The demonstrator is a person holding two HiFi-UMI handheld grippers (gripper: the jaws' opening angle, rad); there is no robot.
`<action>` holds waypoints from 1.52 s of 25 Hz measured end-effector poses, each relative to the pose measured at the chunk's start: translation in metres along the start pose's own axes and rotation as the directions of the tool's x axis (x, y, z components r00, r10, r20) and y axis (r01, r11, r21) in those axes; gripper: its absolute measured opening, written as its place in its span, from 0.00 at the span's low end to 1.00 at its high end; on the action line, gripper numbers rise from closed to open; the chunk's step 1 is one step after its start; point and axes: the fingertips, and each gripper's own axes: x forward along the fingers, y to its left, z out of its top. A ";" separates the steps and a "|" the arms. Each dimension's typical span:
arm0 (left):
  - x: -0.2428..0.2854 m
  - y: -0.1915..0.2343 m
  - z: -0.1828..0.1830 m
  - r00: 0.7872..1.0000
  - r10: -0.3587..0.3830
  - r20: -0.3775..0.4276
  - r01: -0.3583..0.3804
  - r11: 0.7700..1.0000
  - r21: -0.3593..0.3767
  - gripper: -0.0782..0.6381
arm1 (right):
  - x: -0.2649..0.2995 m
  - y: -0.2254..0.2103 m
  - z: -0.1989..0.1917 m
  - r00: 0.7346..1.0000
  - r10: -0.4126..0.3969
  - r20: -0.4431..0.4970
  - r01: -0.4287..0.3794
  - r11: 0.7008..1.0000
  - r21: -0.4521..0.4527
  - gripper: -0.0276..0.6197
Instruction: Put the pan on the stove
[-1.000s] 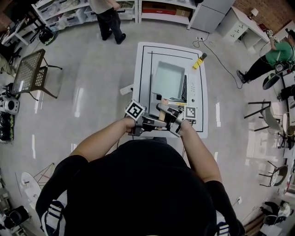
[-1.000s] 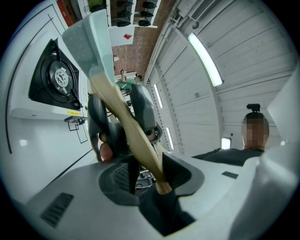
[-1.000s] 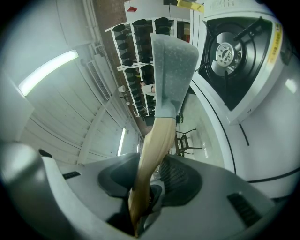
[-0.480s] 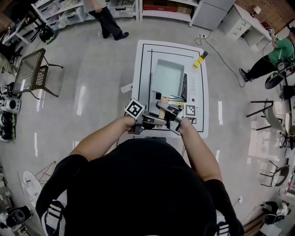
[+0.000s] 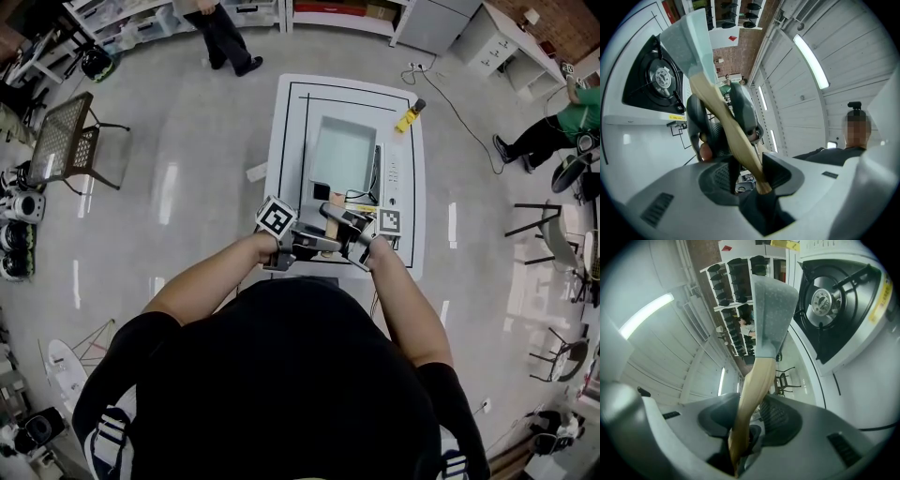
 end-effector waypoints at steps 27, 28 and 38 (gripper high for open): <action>0.026 0.040 -0.003 1.000 0.027 0.010 -0.025 0.993 -0.112 0.32 | -0.031 -0.037 0.013 1.000 -0.012 -0.024 0.014 0.997 0.072 0.26; 0.028 0.040 -0.004 1.000 0.023 0.010 -0.022 0.993 -0.120 0.32 | -0.032 -0.039 0.013 1.000 -0.013 -0.025 0.015 0.997 0.072 0.26; 0.027 0.056 -0.004 0.999 0.033 0.009 -0.032 0.995 -0.100 0.32 | -0.034 -0.052 0.014 0.999 -0.026 -0.030 0.030 0.993 0.114 0.25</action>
